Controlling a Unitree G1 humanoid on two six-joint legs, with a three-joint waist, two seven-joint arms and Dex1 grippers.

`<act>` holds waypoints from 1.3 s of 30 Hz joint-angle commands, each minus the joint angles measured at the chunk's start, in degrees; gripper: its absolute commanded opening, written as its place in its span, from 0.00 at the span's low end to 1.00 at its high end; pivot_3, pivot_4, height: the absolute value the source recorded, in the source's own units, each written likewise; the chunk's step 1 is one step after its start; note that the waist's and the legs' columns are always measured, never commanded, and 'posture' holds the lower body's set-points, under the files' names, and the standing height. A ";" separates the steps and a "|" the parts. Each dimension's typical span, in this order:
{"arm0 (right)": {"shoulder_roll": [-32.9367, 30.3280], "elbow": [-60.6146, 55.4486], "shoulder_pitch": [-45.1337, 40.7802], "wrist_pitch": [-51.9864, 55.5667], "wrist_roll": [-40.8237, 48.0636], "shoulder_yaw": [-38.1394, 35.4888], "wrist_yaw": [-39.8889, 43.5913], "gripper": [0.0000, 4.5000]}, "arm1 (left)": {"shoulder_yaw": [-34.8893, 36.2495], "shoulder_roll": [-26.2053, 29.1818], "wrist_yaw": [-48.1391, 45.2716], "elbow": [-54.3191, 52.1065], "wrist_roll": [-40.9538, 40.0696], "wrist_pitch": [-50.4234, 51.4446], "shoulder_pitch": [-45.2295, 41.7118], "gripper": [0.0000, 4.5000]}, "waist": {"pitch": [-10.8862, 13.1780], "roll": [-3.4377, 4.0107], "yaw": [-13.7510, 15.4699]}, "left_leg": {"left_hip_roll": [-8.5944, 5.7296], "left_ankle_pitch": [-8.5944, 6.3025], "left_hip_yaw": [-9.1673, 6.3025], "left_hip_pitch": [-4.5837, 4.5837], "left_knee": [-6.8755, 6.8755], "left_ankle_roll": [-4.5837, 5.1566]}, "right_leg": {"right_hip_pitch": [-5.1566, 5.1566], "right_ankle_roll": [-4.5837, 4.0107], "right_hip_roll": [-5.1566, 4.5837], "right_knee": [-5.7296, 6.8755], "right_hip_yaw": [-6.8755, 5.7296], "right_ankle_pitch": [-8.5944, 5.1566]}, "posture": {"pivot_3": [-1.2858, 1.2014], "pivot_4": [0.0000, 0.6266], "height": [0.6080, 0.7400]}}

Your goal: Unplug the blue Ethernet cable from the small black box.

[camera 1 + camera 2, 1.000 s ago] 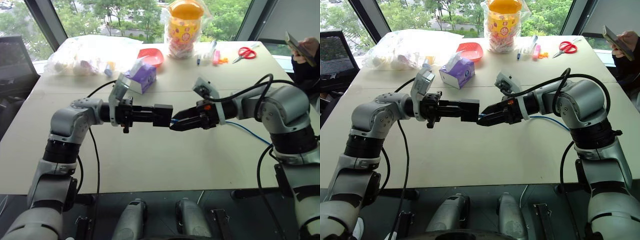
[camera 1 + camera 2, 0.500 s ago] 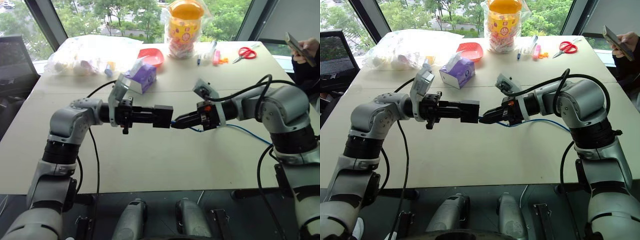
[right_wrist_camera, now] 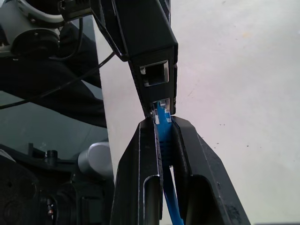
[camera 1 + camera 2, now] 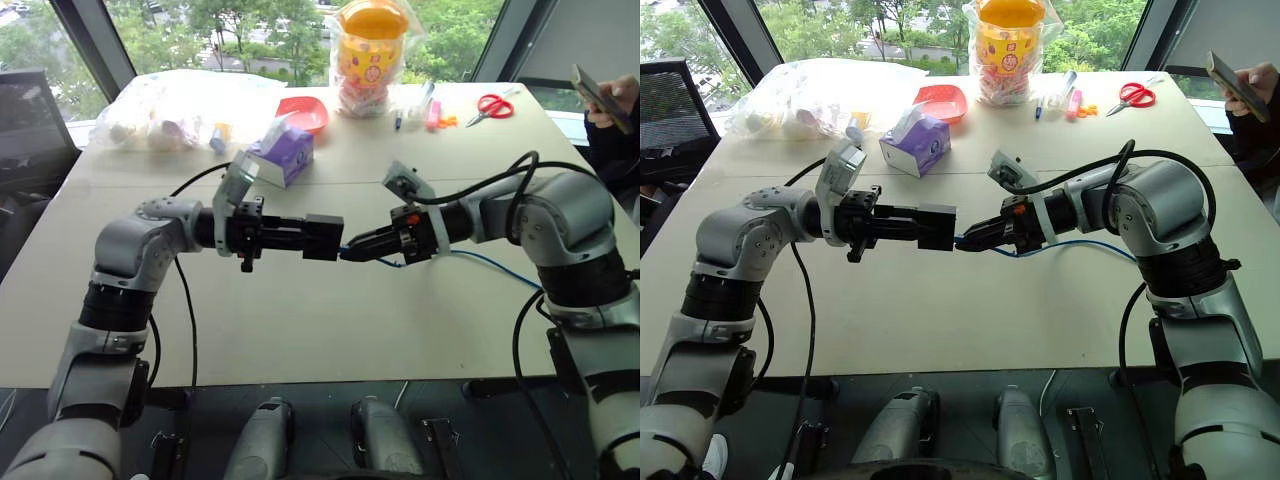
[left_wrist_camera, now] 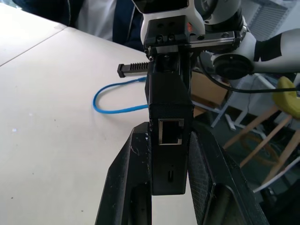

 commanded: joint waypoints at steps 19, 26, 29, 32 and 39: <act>10.45 21.28 7.00 -28.18 -25.15 -6.83 -32.19 0.01 | -1.24 -6.91 11.03 4.37 12.16 -18.72 3.31 0.10 | 0.02 0.00 0.31 | -0.03 -0.01 0.07 -0.05 0.13 0.01 | -0.01 0.01 -0.05 0.00 0.06 0.01 | 0.52 0.24 1.00; 15.76 18.50 10.23 -26.34 -25.20 -15.66 -43.31 0.72 | -4.63 -15.98 21.79 16.82 24.77 -41.97 5.30 0.10 | 0.01 0.02 0.68 | -0.10 -0.02 0.13 -0.12 0.10 0.04 | -0.08 0.07 -0.12 -0.03 0.11 0.07 | 0.52 0.24 1.00; 15.64 11.22 11.86 -20.97 -22.89 -19.24 -44.63 0.99 | -4.10 -19.38 27.22 25.09 27.83 -50.06 3.27 0.10 | 0.00 0.03 0.53 | -0.09 -0.03 0.11 -0.13 0.12 0.05 | -0.10 0.09 -0.09 0.03 0.10 0.07 | 0.52 0.24 1.00; 15.59 4.30 13.65 -15.45 -19.96 -22.74 -44.95 0.99 | -3.21 -21.92 31.15 31.33 28.98 -54.95 1.41 0.10 | 0.00 0.03 0.41 | -0.09 -0.05 0.11 -0.10 0.18 0.08 | -0.04 0.11 -0.07 0.04 0.09 0.09 | 0.52 0.24 1.00; 15.66 -10.53 20.03 -5.21 -15.67 -27.36 -46.37 0.99 | -2.01 -24.10 33.68 40.01 29.69 -59.28 1.05 0.10 | 0.00 0.03 0.10 | -0.10 -0.11 0.14 -0.09 0.21 0.20 | -0.02 0.15 -0.04 0.04 0.08 0.10 | 0.52 0.24 1.00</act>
